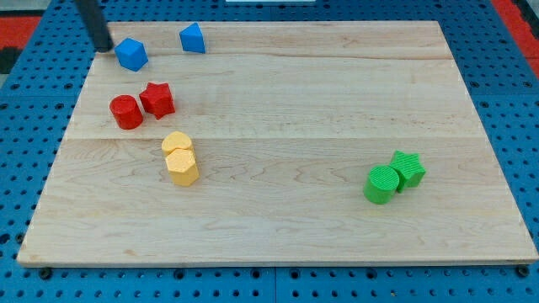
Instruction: Keep the red circle vertically above the yellow heart
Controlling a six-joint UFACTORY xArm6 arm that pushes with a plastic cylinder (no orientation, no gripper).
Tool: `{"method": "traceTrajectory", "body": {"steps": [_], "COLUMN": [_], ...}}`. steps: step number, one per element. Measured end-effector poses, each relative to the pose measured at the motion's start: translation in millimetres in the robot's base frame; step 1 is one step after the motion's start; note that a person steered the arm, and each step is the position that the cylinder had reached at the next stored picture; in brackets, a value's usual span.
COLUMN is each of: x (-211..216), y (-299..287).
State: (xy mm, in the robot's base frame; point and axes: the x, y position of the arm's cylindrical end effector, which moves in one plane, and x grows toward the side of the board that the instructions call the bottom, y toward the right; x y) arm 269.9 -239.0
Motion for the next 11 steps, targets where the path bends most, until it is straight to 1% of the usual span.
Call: {"method": "traceTrajectory", "body": {"steps": [1, 2, 3, 4, 5, 6, 7, 8, 9, 10, 11], "x": [36, 36, 26, 62, 123, 164, 183, 171, 127, 125, 142], "y": [44, 65, 12, -27, -28, -10, 4, -66, -32, 36, 67]}}
